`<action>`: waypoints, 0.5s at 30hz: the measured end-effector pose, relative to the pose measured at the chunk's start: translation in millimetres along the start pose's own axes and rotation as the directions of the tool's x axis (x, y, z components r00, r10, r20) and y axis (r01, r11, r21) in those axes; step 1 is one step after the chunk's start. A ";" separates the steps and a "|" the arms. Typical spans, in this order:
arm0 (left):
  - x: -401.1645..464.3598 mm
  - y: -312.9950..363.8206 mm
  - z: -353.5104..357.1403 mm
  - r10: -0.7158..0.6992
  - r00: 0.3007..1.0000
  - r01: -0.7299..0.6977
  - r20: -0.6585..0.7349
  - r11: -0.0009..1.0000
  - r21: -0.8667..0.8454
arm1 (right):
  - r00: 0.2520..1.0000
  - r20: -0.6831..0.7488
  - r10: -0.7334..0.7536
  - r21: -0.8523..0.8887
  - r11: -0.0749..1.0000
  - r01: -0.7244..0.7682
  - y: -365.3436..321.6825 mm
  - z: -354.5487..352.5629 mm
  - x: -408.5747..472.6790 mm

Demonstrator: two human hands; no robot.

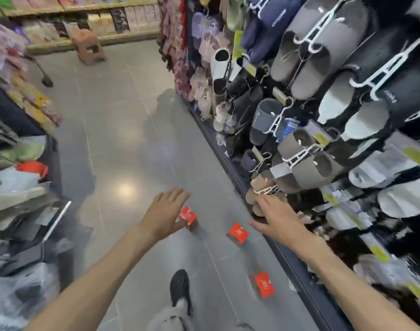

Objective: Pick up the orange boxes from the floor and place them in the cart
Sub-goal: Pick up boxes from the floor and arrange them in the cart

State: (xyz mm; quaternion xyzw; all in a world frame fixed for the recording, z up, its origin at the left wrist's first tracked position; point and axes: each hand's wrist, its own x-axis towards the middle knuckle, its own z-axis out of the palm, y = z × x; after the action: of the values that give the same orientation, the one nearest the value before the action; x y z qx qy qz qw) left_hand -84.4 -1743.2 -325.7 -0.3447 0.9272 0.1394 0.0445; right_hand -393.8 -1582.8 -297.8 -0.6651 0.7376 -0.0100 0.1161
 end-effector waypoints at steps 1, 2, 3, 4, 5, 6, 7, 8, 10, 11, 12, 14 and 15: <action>16.7 -13.1 14.0 0.010 1.000 -0.010 0.029 1.000 0.002 | 0.999 0.018 0.029 0.002 1.000 -0.029 5.2 16.0 14.1; 33.7 -26.3 29.3 0.014 0.998 -0.015 0.054 1.000 0.007 | 0.998 0.032 0.059 0.008 0.998 -0.059 10.3 32.3 27.8; 50.5 -38.8 45.5 0.009 0.997 -0.010 0.079 1.000 0.009 | 0.995 0.047 0.083 0.022 0.996 -0.084 15.6 48.6 41.1; 66.0 -50.3 62.9 -0.003 0.994 0.002 0.111 1.000 0.008 | 0.993 0.059 0.101 0.039 0.994 -0.103 20.6 66.2 53.1; 81.3 -61.4 83.0 -0.011 0.989 0.010 0.149 1.000 0.007 | 0.992 0.061 0.113 0.051 0.992 -0.116 26.7 85.7 64.8; 96.9 -72.1 105.5 -0.018 0.982 0.018 0.188 1.000 0.000 | 0.991 0.055 0.122 0.053 0.991 -0.125 33.6 106.5 76.9; 111.4 -82.0 129.4 -0.026 0.974 0.028 0.227 1.000 -0.009 | 0.989 0.067 0.132 0.057 0.989 -0.136 40.5 128.9 88.8; 125.9 -91.7 155.1 -0.030 0.965 0.036 0.260 0.999 -0.017 | 0.986 0.071 0.150 0.062 0.986 -0.155 45.3 151.5 100.7; 153.9 -110.1 211.0 -0.040 0.945 0.051 0.323 0.998 -0.026 | 0.979 0.071 0.192 0.121 0.972 -0.200 58.3 206.7 120.9; 166.6 -118.7 240.6 -0.046 0.936 0.063 0.350 0.997 -0.036 | 0.974 0.081 0.211 0.166 0.961 -0.222 66.2 238.0 128.5; 178.6 -127.3 271.4 -0.054 0.928 0.074 0.368 0.996 -0.042 | 0.968 0.100 0.231 0.198 0.949 -0.247 74.4 269.1 135.0; 200.4 -142.0 333.4 -0.077 0.915 0.096 0.396 0.995 -0.028 | 0.951 0.145 0.274 0.234 0.924 -0.302 94.1 336.0 142.8; 210.5 -149.1 363.9 -0.093 0.910 0.107 0.403 0.994 -0.013 | 0.940 0.170 0.294 0.246 0.911 -0.330 103.6 371.4 145.7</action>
State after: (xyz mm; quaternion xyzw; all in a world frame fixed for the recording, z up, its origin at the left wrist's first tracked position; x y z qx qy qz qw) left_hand -151.8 -1877.7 -745.6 -0.3563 0.8769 0.2208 0.2352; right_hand -439.6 -1662.3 -699.6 -0.5156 0.8169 -0.0490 0.2537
